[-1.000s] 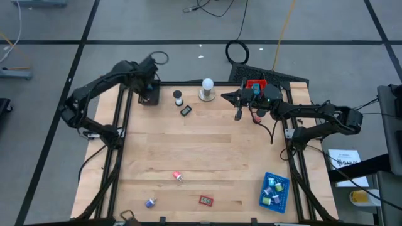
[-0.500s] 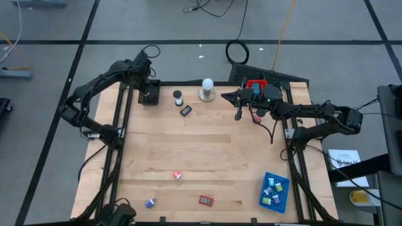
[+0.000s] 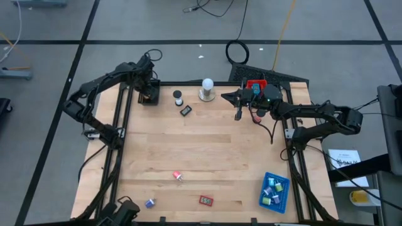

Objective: Pick & Place Office items
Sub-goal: Put the yellow hourglass into the black bin

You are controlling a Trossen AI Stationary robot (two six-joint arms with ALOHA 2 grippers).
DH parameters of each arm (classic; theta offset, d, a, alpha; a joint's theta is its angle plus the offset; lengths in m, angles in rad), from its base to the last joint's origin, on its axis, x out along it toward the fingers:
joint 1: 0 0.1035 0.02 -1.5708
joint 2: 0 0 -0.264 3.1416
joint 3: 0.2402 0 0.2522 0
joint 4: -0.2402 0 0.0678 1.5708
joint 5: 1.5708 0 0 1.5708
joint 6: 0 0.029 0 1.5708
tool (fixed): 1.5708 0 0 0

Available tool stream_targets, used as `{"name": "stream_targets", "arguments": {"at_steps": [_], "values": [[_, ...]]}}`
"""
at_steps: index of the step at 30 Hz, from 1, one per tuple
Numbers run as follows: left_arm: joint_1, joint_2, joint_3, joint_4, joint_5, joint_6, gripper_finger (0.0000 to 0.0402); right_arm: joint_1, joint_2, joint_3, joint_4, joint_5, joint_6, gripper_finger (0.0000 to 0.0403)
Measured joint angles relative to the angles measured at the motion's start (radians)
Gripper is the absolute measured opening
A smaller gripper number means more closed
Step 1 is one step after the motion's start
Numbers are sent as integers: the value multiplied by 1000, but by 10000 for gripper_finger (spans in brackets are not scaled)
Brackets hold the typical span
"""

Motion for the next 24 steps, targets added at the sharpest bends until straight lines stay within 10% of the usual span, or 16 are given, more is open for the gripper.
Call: {"name": "stream_targets", "arguments": {"at_steps": [24], "values": [[13,0,-9,6,16,-6,218,0,0,0,1,0,0,0]]}}
